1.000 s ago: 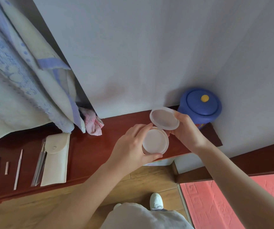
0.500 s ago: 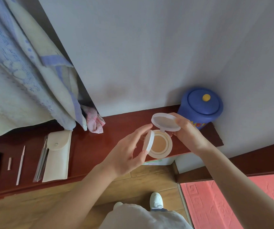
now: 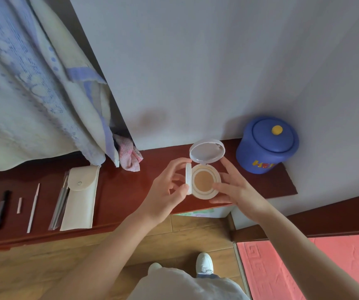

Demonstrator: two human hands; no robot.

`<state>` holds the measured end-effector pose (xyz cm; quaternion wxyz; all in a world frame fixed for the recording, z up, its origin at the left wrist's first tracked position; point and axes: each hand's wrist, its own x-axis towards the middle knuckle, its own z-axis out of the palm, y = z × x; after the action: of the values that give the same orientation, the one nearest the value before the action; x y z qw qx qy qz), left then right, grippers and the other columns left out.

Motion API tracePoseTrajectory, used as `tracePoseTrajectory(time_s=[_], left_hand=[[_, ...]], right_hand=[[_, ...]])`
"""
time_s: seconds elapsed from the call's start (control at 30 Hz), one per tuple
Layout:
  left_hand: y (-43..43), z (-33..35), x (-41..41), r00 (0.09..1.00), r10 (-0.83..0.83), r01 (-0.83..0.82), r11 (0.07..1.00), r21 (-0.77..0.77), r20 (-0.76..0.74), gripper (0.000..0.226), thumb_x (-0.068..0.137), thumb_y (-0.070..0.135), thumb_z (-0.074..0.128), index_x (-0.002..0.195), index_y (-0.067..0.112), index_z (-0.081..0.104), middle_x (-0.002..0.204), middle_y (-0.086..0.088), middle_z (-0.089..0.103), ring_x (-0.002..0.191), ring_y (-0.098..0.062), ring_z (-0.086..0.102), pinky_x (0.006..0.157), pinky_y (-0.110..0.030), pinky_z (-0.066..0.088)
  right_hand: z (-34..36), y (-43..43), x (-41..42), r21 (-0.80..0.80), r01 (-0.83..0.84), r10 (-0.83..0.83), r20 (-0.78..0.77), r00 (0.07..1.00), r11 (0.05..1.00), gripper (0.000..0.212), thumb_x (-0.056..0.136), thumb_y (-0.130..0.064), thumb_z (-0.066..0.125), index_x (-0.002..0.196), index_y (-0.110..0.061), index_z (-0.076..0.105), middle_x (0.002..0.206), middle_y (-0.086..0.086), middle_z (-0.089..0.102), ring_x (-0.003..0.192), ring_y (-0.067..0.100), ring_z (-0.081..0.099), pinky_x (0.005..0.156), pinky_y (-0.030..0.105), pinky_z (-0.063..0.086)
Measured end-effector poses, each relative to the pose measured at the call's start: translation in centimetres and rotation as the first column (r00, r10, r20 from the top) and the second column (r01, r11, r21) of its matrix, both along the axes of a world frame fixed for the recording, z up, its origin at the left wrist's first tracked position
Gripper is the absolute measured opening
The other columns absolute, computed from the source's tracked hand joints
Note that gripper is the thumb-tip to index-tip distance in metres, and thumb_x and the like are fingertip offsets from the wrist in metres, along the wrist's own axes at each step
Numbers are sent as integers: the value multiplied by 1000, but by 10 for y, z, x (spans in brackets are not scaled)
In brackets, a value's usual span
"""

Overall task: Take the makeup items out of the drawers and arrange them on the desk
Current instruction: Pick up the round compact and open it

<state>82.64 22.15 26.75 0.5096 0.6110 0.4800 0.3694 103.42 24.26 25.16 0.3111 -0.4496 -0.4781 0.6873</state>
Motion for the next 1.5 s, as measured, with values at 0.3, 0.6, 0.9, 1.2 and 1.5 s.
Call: tracePoseTrajectory(time_s=[0.3, 0.6, 0.9, 1.2, 1.5], left_hand=[[10, -22, -21, 970, 79, -26, 974, -225, 229, 49, 73, 24, 52, 115, 48, 53, 128, -6, 55, 118, -25, 54, 68, -34, 56], [4, -40, -37, 990, 138, -139, 987, -76, -21, 74, 69, 10, 80, 121, 43, 40, 130, 4, 49, 121, -3, 47, 91, -18, 47], [-10, -81, -109, 938, 254, -276, 959, -67, -237, 74, 69, 8, 80, 117, 45, 38, 119, 23, 49, 108, 10, 50, 82, -6, 45], [-10, -112, -167, 879, 274, -323, 944, -64, -390, 78, 71, 18, 79, 134, 35, 37, 124, 19, 50, 109, -5, 50, 84, -11, 42], [-2, -123, -191, 800, 265, -304, 953, 19, -539, 82, 71, 20, 79, 140, 27, 36, 137, 7, 48, 125, -11, 43, 98, -22, 32]], right_hand=[[-5, -2, 2, 13, -87, 88, -11, 996, 996, 105, 70, -2, 73, 145, -43, 13, 119, 10, 64, 111, 24, 61, 87, 33, 49], [-28, 5, -37, 300, -168, 15, 451, 892, 939, 82, 64, -13, 83, 124, -39, 33, 116, -19, 54, 103, -6, 55, 84, 7, 42], [-86, 22, -124, 342, -470, 38, 775, 630, 814, 85, 64, -34, 83, 133, -17, 36, 126, 0, 42, 115, 16, 40, 94, 22, 32], [-109, 27, -181, 308, -525, 28, 843, 537, 793, 86, 60, -42, 83, 130, -17, 40, 122, 2, 45, 112, 20, 44, 94, 30, 40], [-108, 26, -204, 327, -536, -14, 863, 506, 778, 72, 69, -46, 76, 128, -18, 45, 122, 3, 48, 109, 21, 47, 92, 33, 42]])
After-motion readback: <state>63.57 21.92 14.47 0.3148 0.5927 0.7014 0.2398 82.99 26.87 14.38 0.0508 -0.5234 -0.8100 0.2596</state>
